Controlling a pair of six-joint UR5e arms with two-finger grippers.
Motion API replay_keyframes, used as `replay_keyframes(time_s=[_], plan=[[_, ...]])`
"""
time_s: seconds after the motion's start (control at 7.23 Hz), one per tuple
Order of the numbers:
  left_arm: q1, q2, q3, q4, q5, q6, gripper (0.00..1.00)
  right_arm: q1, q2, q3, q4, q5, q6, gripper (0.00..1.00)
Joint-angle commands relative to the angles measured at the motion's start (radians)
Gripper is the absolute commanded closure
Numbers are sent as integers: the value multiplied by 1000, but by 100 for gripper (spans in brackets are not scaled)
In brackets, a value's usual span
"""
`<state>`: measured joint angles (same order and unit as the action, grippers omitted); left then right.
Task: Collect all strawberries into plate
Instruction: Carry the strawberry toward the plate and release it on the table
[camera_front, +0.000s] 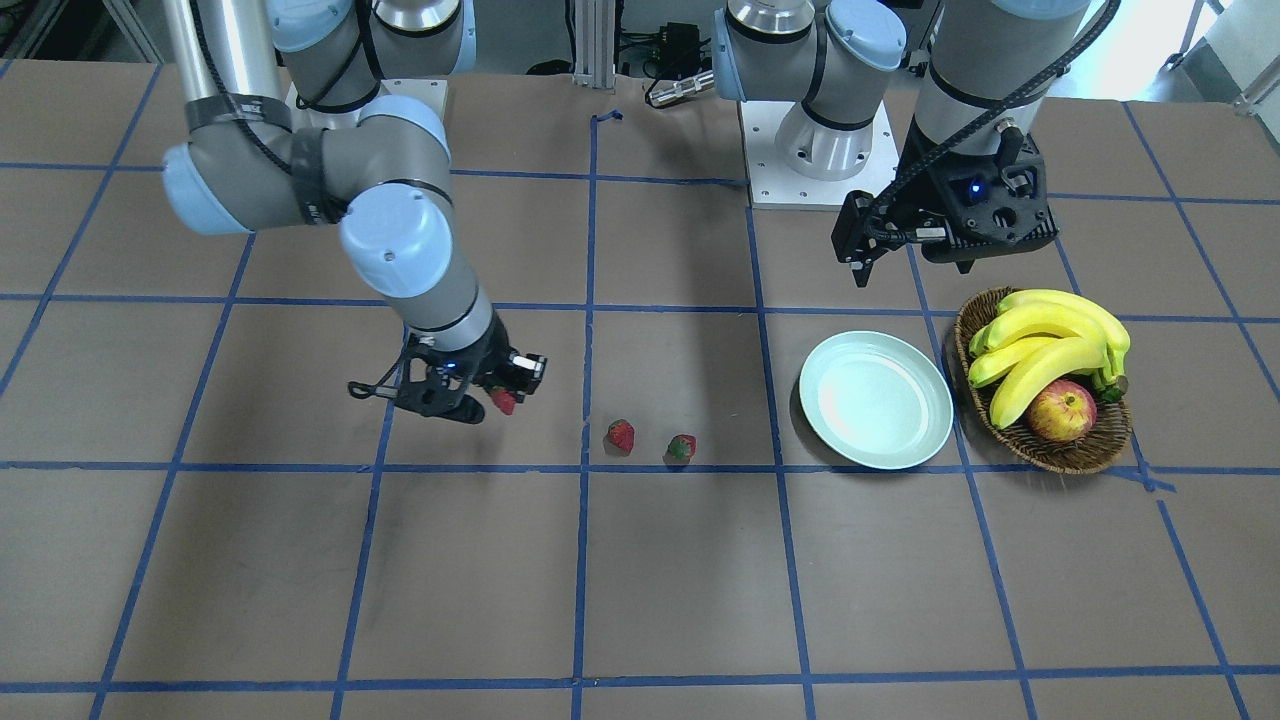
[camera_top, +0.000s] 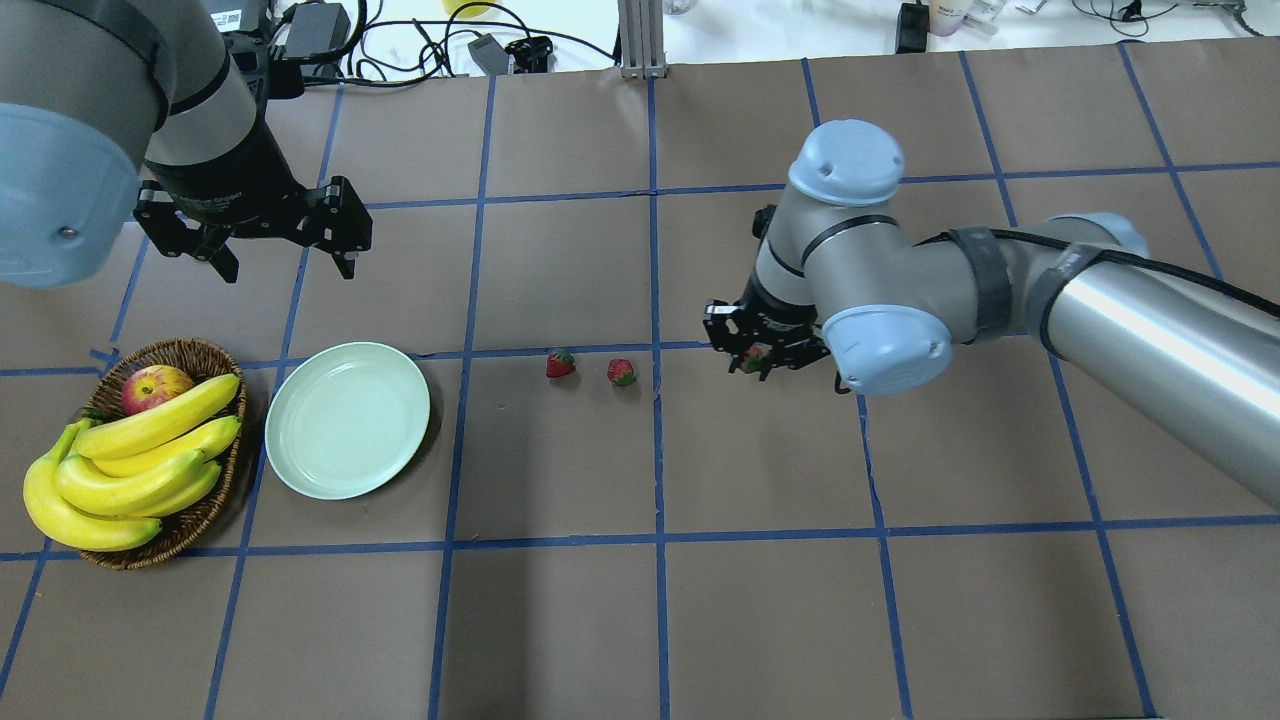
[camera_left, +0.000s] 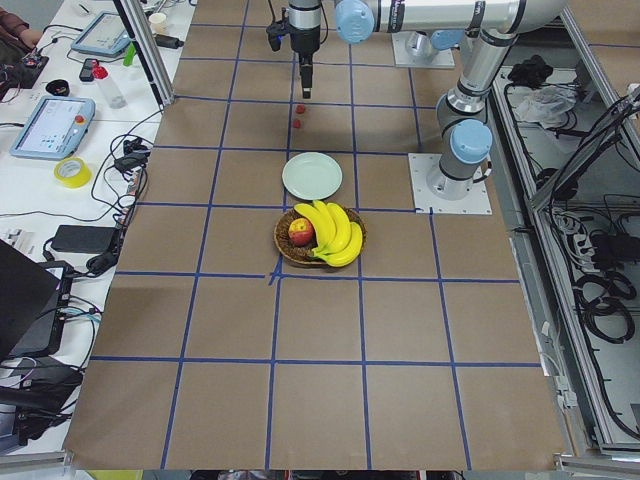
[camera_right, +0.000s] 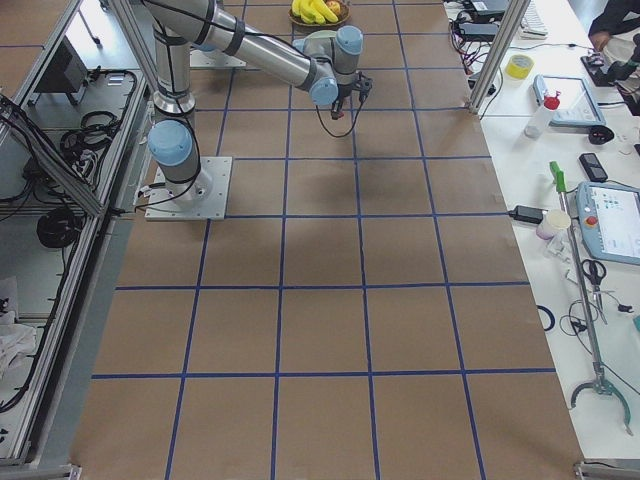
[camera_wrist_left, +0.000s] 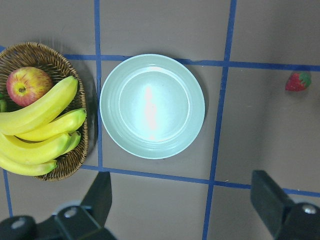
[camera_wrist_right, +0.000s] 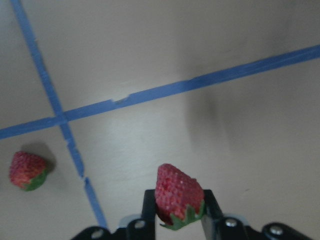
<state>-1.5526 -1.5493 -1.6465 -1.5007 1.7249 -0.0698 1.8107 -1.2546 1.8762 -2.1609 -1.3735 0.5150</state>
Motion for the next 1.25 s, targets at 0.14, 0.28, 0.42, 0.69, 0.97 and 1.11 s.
replay_keyframes(time_s=[0.14,0.28,0.42,0.69,0.97,1.11], plan=[[2,0,-15,17,1,-5,0,200,141,-138,-10,115,221,81],[2,3,-18,16,2,-2,0,216,158,-143,-10,122,232,80],[2,5,-18,16,2,-2,0,219,168,-149,-16,123,234,80],[2,6,-16,16,2,-2,0,219,204,-167,-39,122,234,38],[2,6,-16,17,1,-2,0,217,175,-169,-34,100,232,0],[2,6,-16,16,2,-1,0,216,115,-178,-11,62,226,0]])
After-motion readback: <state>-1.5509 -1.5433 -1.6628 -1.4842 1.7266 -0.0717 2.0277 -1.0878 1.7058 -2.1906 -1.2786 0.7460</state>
